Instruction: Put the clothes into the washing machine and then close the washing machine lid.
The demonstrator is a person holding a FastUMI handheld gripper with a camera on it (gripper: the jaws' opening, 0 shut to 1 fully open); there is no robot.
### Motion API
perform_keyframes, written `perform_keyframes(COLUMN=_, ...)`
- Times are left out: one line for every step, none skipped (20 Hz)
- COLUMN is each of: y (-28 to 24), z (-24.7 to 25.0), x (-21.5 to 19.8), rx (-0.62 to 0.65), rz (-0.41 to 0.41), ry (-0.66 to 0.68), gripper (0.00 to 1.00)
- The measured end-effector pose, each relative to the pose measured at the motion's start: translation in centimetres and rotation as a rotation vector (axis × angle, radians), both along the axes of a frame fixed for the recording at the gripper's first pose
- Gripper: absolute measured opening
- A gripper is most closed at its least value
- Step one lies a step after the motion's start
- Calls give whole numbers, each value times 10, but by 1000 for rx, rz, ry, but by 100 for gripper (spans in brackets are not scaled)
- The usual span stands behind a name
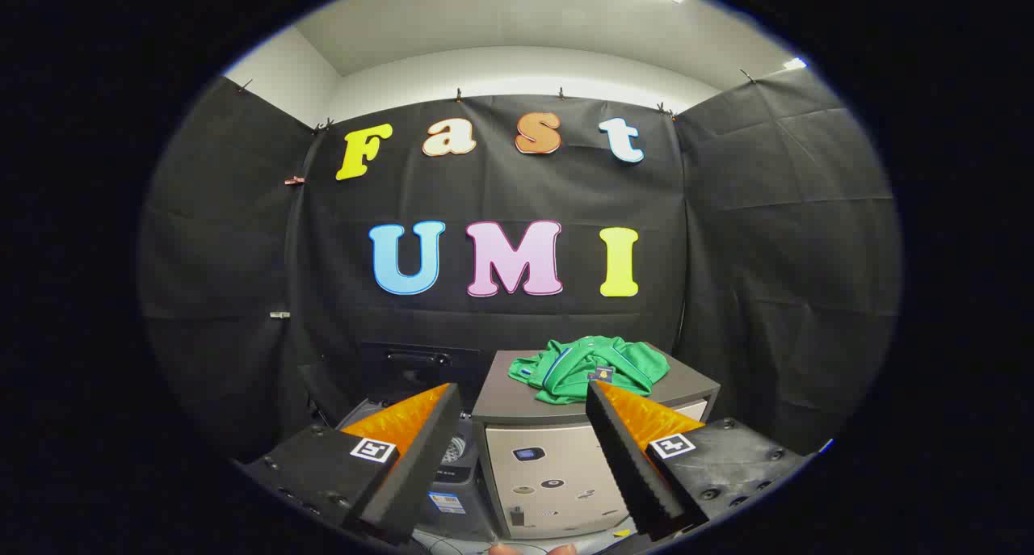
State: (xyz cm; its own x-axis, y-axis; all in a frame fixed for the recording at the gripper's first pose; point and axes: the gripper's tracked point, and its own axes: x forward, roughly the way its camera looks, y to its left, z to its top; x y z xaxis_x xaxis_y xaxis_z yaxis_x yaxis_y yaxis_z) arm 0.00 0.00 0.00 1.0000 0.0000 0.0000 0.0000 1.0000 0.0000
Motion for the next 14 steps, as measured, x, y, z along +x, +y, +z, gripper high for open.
perform_keyframes(y=0, z=0, x=-1, rx=1, rz=0, ry=1, gripper=98)
perform_keyframes(y=0, z=0, x=-1, rx=1, rz=0, ry=2, gripper=98)
perform_keyframes(y=0, z=0, x=-1, rx=1, rz=0, ry=2, gripper=98)
perform_keyframes(y=0, z=0, x=-2, rx=1, rz=0, ry=4, gripper=98)
perform_keyframes(y=-1, z=0, x=-2, rx=1, rz=0, ry=6, gripper=98)
perform_keyframes(y=0, z=0, x=-2, rx=1, rz=0, ry=8, gripper=98)
perform_keyframes(y=-1, z=0, x=-2, rx=1, rz=-1, ry=9, gripper=98)
perform_keyframes(y=0, z=0, x=-2, rx=1, rz=0, ry=10, gripper=98)
perform_keyframes(y=0, z=0, x=-3, rx=0, rz=1, ry=10, gripper=98)
perform_keyframes(y=0, z=1, x=-4, rx=-1, rz=1, ry=10, gripper=98)
perform_keyframes(y=0, z=2, x=-3, rx=-1, rz=1, ry=9, gripper=98)
perform_keyframes(y=0, z=2, x=-4, rx=-1, rz=1, ry=9, gripper=98)
perform_keyframes(y=1, z=3, x=-4, rx=-1, rz=1, ry=10, gripper=98)
perform_keyframes(y=0, z=2, x=-3, rx=0, rz=0, ry=11, gripper=98)
